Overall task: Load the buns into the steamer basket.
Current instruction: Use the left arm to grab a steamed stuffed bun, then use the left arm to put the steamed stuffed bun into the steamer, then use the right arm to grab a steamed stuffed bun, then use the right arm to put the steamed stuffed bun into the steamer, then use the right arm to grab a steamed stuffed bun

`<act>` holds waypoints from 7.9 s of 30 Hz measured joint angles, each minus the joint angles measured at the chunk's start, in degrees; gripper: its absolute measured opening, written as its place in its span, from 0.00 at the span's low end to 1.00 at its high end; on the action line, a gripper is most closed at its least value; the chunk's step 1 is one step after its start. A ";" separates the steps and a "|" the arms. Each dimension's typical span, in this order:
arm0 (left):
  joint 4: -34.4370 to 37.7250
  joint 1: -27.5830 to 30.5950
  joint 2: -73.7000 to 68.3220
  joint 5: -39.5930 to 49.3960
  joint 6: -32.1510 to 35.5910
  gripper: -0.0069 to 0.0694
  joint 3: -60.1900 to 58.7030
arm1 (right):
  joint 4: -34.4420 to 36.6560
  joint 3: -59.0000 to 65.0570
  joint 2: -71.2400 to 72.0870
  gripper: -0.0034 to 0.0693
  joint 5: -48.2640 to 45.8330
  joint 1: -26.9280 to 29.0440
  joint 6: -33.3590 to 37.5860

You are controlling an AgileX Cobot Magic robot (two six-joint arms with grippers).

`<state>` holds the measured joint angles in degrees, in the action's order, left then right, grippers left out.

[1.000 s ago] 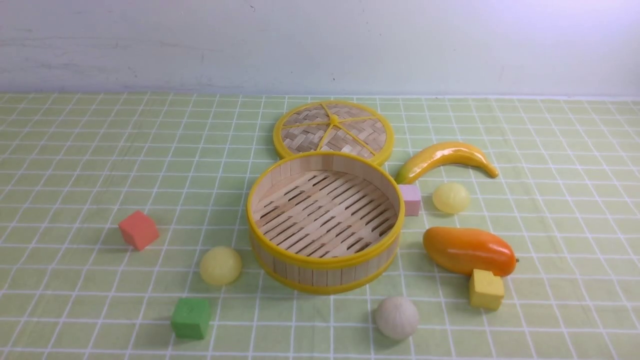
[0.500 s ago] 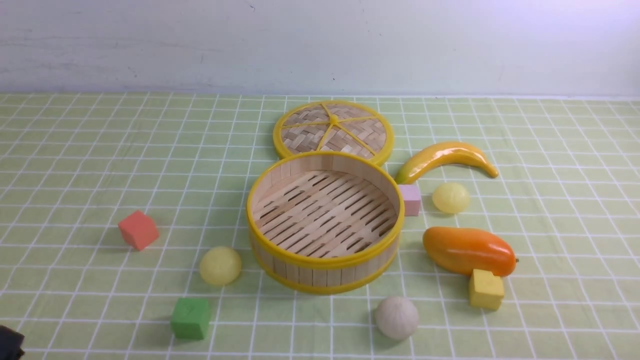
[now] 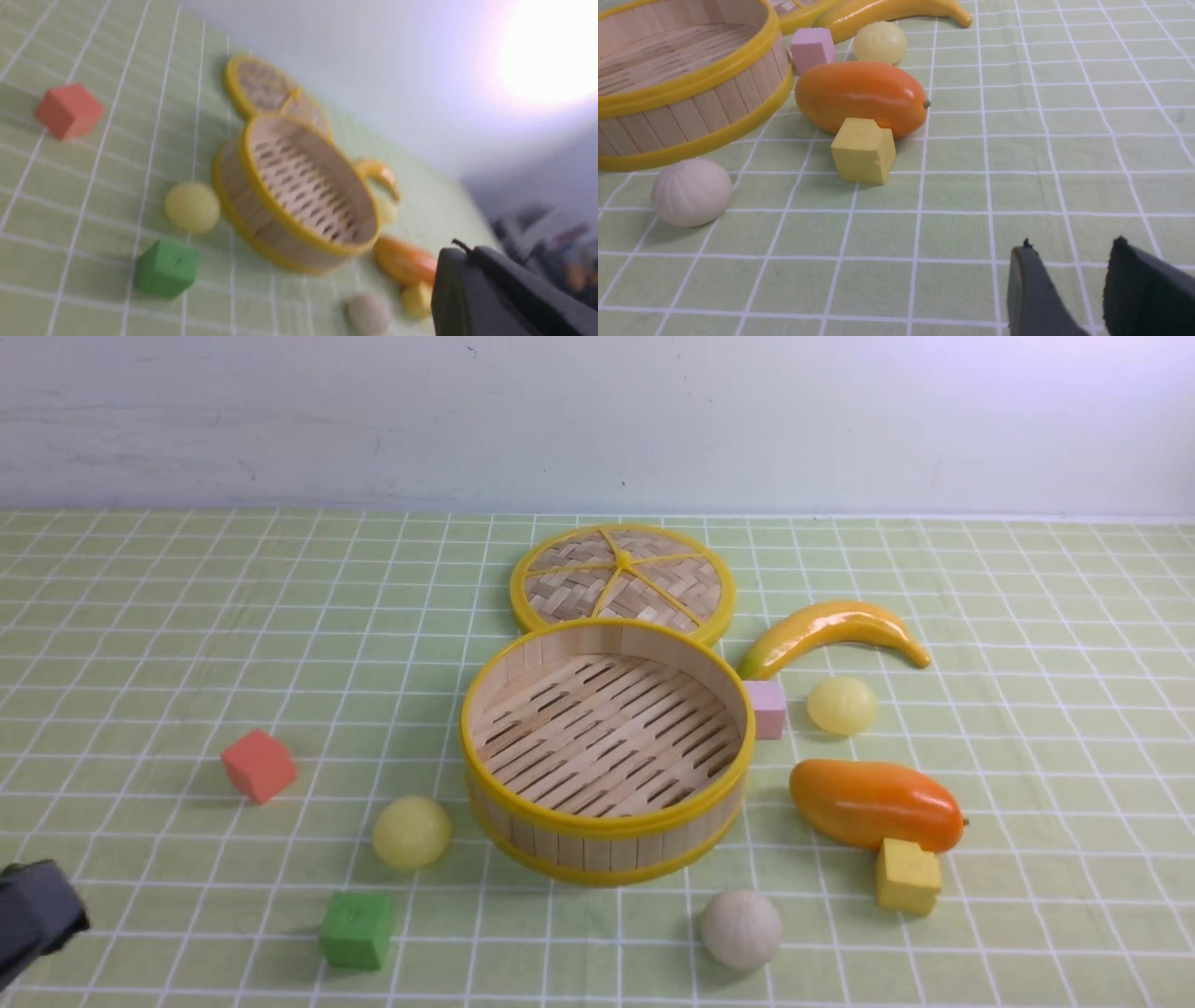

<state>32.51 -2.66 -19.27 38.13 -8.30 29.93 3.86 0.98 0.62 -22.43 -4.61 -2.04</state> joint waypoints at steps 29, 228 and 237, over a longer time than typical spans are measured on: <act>-31.12 -19.36 -74.67 11.42 0.25 0.07 38.58 | 0.00 0.00 0.00 0.38 0.00 0.00 0.00; -6.88 -21.20 5.52 -29.66 17.48 0.10 -17.43 | 2.60 -77.20 -97.68 0.62 -6.82 -18.06 4.24; -6.94 -21.20 5.52 -29.66 17.48 0.11 -17.43 | 4.11 -82.33 -108.08 0.53 -12.01 -7.74 2.48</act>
<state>25.57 -23.86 -13.74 8.47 9.18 12.50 7.98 -81.35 -107.45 -34.45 -12.35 0.45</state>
